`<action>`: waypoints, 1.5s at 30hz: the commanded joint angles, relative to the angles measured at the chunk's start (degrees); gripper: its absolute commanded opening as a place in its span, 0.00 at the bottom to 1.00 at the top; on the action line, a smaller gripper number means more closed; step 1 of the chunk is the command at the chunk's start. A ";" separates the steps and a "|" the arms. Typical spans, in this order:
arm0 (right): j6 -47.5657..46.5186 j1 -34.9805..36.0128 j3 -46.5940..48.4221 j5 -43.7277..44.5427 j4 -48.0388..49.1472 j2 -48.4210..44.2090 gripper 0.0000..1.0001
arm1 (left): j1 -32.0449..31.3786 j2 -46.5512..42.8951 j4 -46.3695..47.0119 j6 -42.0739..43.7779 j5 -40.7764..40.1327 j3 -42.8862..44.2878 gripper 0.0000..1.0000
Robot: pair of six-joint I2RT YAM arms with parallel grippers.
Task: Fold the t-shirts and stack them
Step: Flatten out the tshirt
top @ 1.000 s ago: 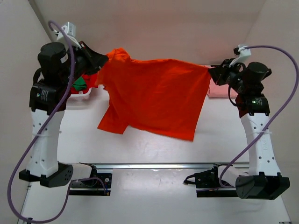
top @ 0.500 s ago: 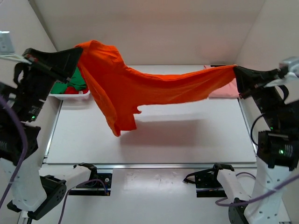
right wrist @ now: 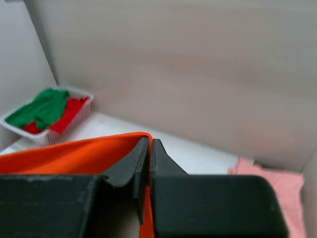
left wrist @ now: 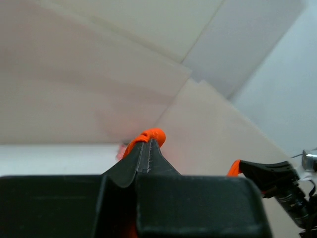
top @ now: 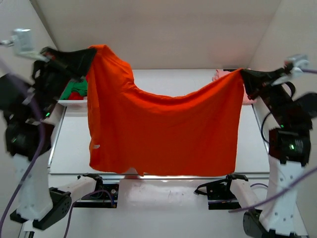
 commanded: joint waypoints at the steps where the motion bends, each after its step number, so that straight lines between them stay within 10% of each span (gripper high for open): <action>1: 0.56 -0.96 -7.28 -1.12 4.78 8.20 0.00 | 6.02 7.85 3.52 0.02 5.91 -10.62 0.00; 5: -2.42 1.32 -14.22 3.08 10.66 17.77 0.00 | 7.61 11.62 16.97 -0.17 5.82 -25.13 0.00; 12: -5.24 5.37 -10.65 5.73 18.93 42.04 0.00 | 7.87 38.41 27.35 2.91 5.84 -20.86 0.00; 20: -7.26 8.18 34.05 12.39 2.63 84.61 0.05 | 8.48 84.96 16.12 3.36 0.13 35.93 0.04; 21: -7.44 8.27 52.20 13.98 -2.28 91.47 0.16 | 9.27 89.02 15.93 1.53 -0.40 42.29 0.26; 23: -5.70 7.92 48.76 18.28 -2.18 92.87 0.34 | 10.77 90.47 16.98 -1.81 1.42 43.93 0.50; 24: -4.55 7.75 45.65 18.39 2.54 89.29 0.56 | 11.38 89.17 17.94 -2.96 3.44 41.24 0.55; 29: -6.46 8.36 26.23 23.57 10.48 76.98 0.96 | 10.08 76.10 16.62 5.09 3.47 25.52 0.68; 35: -5.95 10.56 6.62 26.29 14.63 58.10 0.99 | 9.54 46.15 31.29 3.62 5.56 -17.77 0.73; 38: -2.79 9.50 -5.93 26.12 13.15 49.89 0.98 | 8.50 34.42 24.40 6.59 5.13 -32.75 0.74; 43: 0.99 9.15 -16.84 26.99 5.94 40.93 0.84 | 3.57 20.89 13.47 7.93 5.22 -50.58 0.73; 45: 3.18 9.41 -22.64 27.87 4.96 38.73 0.63 | -0.28 17.54 12.94 6.96 4.60 -57.71 0.73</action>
